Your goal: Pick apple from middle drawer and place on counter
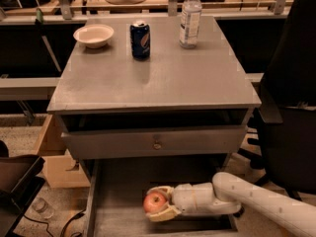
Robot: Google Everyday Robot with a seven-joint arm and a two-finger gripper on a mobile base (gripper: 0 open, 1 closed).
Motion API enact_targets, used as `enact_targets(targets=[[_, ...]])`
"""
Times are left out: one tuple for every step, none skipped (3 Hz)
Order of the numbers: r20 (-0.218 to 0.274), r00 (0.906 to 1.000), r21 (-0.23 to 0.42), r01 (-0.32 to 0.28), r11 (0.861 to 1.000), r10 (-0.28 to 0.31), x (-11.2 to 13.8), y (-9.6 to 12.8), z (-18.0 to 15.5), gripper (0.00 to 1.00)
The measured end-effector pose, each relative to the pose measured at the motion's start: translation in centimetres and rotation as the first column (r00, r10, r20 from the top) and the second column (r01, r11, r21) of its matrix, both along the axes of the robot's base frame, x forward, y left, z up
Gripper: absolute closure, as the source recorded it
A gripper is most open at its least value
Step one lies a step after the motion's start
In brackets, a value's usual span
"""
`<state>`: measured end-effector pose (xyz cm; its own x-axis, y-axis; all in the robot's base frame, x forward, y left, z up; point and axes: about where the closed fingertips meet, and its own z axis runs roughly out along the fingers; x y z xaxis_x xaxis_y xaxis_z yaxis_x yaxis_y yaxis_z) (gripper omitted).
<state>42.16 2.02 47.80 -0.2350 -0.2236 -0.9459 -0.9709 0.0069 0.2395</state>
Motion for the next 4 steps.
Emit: enact_targets(targets=[[-0.029,0.9986,-0.002,0.045,0.999,-0.045,-0.9,-3.9,6.9,1.00],[-0.043,0.9954,-0.002,0.086,0.996,-0.086,0.0,-6.3,12.3,1.00],[-0.019,0.9917,-0.031,0.126,0.992,-0.127,0.5,-7.4,18.6,1.00],[0.013,0.9866,-0.060,0.163,0.985,-0.162,1.6,-7.3,24.9,1.00]])
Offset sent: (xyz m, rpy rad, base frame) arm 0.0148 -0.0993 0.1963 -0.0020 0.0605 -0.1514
